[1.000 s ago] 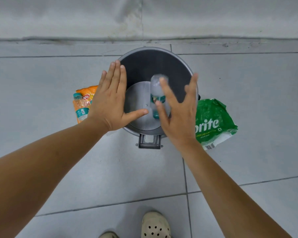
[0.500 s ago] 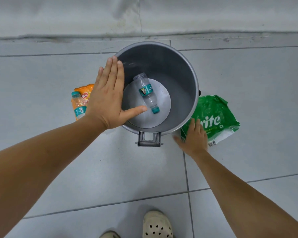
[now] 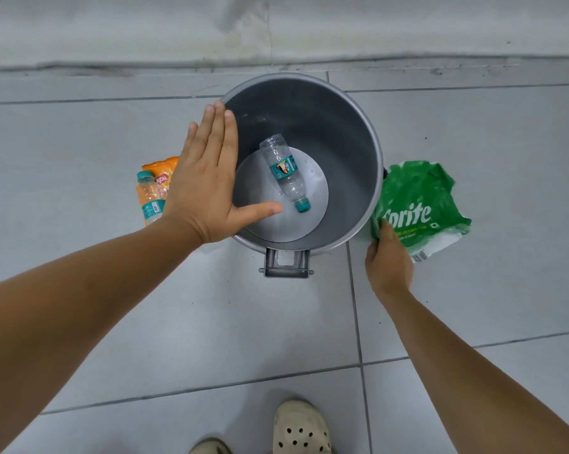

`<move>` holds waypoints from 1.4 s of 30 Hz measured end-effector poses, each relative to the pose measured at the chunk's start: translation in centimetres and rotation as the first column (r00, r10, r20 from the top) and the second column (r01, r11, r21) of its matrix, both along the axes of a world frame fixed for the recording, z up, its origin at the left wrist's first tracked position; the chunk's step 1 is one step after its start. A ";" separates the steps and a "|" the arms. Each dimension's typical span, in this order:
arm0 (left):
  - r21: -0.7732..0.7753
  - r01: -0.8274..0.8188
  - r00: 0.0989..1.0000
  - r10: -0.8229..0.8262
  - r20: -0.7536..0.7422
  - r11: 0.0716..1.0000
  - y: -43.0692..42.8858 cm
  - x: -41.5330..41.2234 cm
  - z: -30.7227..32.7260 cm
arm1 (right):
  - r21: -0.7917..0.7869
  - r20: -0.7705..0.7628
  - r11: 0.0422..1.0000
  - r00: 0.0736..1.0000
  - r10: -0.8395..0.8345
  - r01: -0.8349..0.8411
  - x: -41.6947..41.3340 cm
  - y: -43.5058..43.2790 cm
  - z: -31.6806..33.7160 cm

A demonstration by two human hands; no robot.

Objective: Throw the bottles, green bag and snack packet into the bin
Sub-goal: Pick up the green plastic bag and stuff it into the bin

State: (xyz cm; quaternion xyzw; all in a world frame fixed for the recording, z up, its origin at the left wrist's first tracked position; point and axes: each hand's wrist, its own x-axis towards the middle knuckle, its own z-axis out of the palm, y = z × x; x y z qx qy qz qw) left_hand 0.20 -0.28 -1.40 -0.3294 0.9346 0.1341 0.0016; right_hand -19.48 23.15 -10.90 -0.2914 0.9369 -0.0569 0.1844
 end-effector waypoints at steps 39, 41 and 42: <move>0.019 -0.011 0.998 0.012 -0.068 1.000 0.1 0.2 -0.2 | -0.055 -0.285 0.735 0.716 0.637 -0.675 1.7 -11.4 12.1; 0.012 -0.011 0.998 0.012 -0.063 1.000 0.0 0.2 -0.3 | -0.049 -0.292 0.817 0.790 0.539 -0.575 1.0 -11.1 11.4; 0.010 -0.011 0.998 0.012 -0.060 1.000 0.0 0.2 -0.3 | -0.035 -0.277 0.845 0.817 0.505 -0.534 0.9 -11.0 11.0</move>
